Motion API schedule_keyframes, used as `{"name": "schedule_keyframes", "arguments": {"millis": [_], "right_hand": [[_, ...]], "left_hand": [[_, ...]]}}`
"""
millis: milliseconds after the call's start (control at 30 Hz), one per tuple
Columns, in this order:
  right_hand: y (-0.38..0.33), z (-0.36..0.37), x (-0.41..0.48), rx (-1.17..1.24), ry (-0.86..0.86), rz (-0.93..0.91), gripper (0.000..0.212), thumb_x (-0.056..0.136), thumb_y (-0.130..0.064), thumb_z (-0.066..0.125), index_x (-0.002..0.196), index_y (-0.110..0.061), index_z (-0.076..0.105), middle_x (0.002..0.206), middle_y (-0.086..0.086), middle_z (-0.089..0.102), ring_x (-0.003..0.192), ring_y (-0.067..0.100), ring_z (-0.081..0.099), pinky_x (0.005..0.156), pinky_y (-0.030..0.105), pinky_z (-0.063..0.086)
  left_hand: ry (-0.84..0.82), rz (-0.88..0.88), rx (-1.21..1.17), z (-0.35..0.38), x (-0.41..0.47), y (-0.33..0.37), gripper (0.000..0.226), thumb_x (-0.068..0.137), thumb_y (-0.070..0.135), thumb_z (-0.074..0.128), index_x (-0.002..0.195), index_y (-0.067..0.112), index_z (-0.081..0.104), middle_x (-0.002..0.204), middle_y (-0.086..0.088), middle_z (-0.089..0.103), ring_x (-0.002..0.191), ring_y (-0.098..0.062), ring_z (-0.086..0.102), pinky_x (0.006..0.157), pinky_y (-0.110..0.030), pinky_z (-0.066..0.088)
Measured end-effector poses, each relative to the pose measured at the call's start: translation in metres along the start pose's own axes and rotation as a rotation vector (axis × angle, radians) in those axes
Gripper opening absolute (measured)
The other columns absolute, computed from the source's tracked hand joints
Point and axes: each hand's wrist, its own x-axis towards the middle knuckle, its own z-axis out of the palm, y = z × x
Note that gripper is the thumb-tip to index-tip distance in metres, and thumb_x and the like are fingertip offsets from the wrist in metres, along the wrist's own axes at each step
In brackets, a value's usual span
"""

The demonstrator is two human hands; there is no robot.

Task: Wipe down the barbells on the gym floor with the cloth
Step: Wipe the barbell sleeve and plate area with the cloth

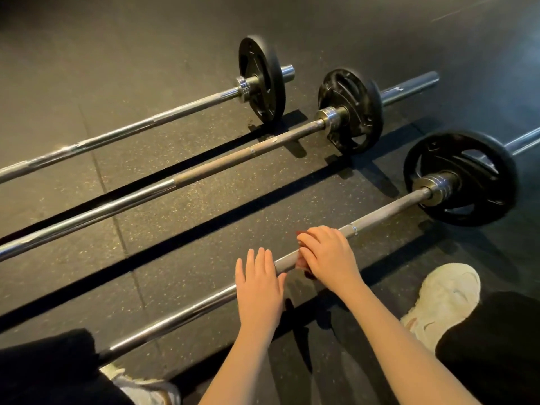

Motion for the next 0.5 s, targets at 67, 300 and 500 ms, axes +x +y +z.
{"name": "schedule_keyframes", "arguments": {"millis": [67,300,500], "right_hand": [[0.016,-0.001,0.010,0.033,0.025,0.192,0.023,0.095,-0.026,0.055,0.114,-0.018,0.066,0.109,-0.001,0.062,0.106,0.021,0.056,0.097,0.038,0.043],[-0.031,0.022,-0.008,0.173,0.126,0.331,0.038,0.097,-0.030,0.038,0.120,-0.014,0.064,0.126,0.003,0.058,0.129,0.027,0.045,0.110,0.048,0.037],[0.038,-0.002,0.029,0.078,-0.040,0.163,0.024,0.097,-0.030,0.050,0.105,-0.016,0.067,0.098,-0.001,0.065,0.095,0.022,0.057,0.089,0.037,0.044]], "left_hand": [[0.021,-0.005,0.031,0.004,0.002,0.001,0.053,0.094,0.041,0.041,0.130,0.005,0.057,0.133,-0.013,0.057,0.129,-0.033,0.048,0.107,-0.052,0.036],[0.020,-0.037,0.070,0.011,0.001,0.002,0.059,0.094,0.042,0.029,0.134,0.004,0.053,0.140,-0.013,0.051,0.135,-0.032,0.042,0.110,-0.052,0.032],[0.033,-0.098,0.068,0.008,0.005,0.008,0.060,0.093,0.043,0.029,0.130,0.005,0.057,0.137,-0.012,0.054,0.132,-0.032,0.045,0.108,-0.051,0.029]]}}
